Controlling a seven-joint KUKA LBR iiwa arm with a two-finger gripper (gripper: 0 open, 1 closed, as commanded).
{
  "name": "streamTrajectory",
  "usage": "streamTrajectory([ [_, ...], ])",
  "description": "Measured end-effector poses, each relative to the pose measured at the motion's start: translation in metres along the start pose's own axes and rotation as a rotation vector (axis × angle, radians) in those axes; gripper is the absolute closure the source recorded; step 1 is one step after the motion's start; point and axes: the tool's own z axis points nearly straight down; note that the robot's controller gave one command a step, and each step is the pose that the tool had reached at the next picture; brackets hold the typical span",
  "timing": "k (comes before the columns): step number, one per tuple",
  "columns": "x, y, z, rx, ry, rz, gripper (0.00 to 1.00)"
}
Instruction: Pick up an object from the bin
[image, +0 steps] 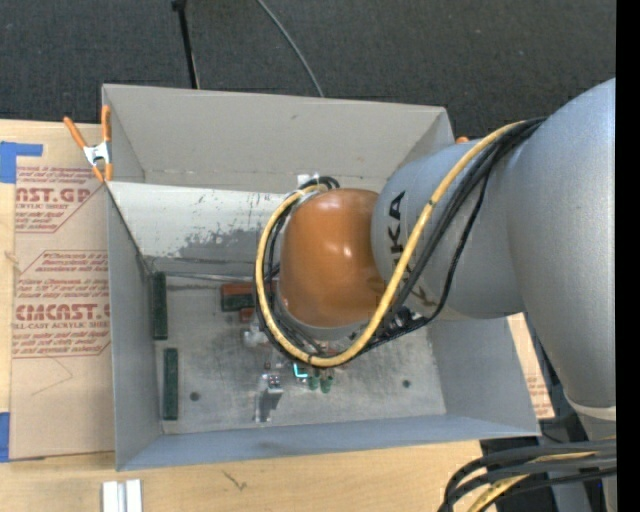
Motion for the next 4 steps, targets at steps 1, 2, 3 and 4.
streamTrajectory([
  [1,-0.002,-0.001,-0.003,-0.001,-0.007,0.001,0.0],
  [2,-0.044,-0.03,0.043,-0.003,-0.016,-0.035,0.0],
  [3,-0.039,-0.07,0.061,-0.002,-0.008,0.041,0.0],
  [4,-0.084,-0.086,0.072,-0.005,-0.023,0.018,1.0],
])
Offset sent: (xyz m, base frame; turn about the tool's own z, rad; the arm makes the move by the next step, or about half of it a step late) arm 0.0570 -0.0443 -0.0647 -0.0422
